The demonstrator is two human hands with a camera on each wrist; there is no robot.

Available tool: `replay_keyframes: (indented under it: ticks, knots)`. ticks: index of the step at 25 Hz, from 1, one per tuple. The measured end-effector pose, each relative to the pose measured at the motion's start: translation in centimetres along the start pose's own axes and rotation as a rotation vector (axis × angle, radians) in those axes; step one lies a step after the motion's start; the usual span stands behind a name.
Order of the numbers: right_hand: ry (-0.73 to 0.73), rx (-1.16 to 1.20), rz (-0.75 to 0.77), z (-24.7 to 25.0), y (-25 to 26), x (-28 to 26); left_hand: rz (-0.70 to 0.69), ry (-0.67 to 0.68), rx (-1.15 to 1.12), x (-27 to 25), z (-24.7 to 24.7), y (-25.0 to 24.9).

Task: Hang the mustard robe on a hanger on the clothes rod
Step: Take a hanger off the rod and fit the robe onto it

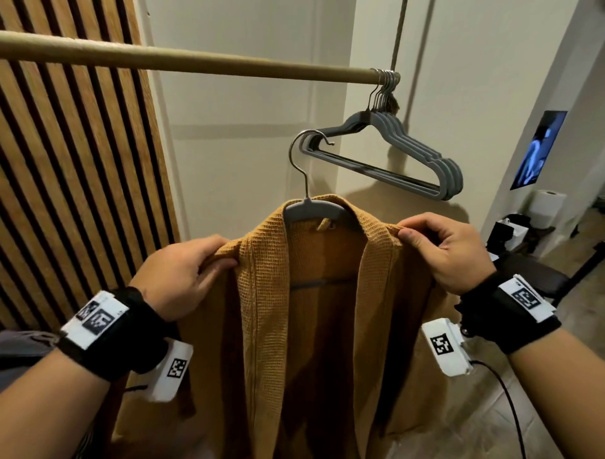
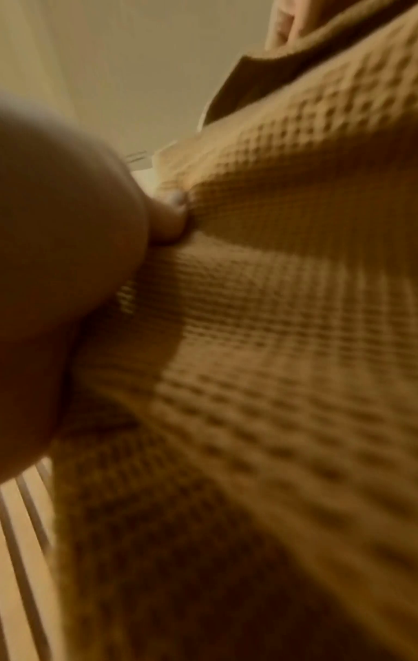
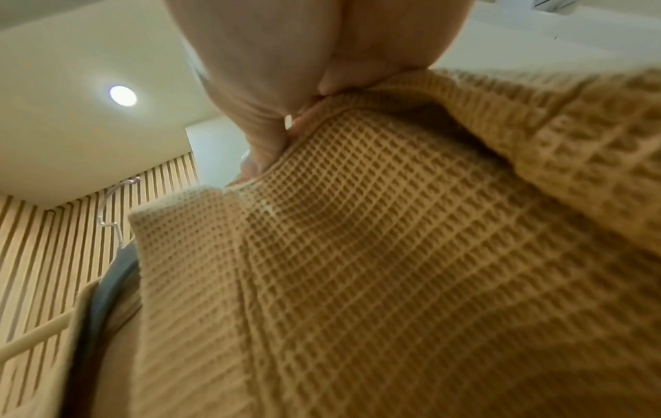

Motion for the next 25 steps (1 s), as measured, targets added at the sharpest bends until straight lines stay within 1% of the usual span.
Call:
replay_keyframes:
  ticks: [3,5,8,9,11,12,13,14,16,18,20,22,24,25]
  knots:
    - [0.066,-0.01,0.009,-0.2,0.4,0.0,-0.068,-0.092,-0.009,-0.3,1.5,-0.1]
    - [0.103,-0.065,0.028,-0.2,1.0,0.0,-0.132,-0.096,0.057,-0.2,2.4,-0.7]
    - [0.076,-0.067,0.018,0.4,1.9,0.3,-0.165,-0.102,0.117,0.1,3.2,-1.2]
    - [0.053,-0.046,0.014,0.6,2.3,0.4,-0.175,-0.091,0.127,0.1,3.3,-1.3]
    - [0.025,-0.054,0.032,0.7,3.4,0.6,-0.21,-0.035,0.246,0.2,2.4,-1.8]
    - [0.029,-0.096,0.059,0.6,4.1,0.7,-0.237,-0.004,0.311,0.1,1.5,-2.1]
    - [0.051,-0.128,0.079,0.4,4.5,0.7,-0.241,0.008,0.326,0.0,0.9,-2.3]
    - [0.078,-0.136,0.082,0.3,4.5,0.6,-0.198,-0.007,0.281,-0.1,0.8,-2.0]
    - [0.128,-0.084,0.041,-0.1,3.8,-0.1,-0.065,-0.097,0.122,-0.6,1.4,-0.6]
    - [0.199,-0.106,0.024,-0.8,2.8,-1.3,0.003,-0.15,0.048,-1.0,1.7,0.5]
    - [0.284,-0.225,0.027,-1.8,1.6,-2.4,0.014,-0.19,-0.007,-1.3,2.1,0.9]
    - [0.332,-0.265,0.006,-2.2,0.5,-2.9,0.015,-0.228,-0.048,-1.4,2.4,1.3]
    - [0.331,-0.185,-0.023,-1.6,-0.6,-2.8,0.007,-0.266,-0.087,-1.5,2.9,1.8]
    - [0.321,-0.106,-0.06,-1.0,-1.3,-2.6,0.002,-0.276,-0.102,-1.4,3.4,2.0]
Point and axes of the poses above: each hand's wrist, its own x-axis towards the middle knuckle, its own z-axis out of the back of the hand, y = z × x, the point moved 8 cm from there along x, towards the middle knuckle, and after that the axes turned 7 degrees about -z, right-handed, at the moved point
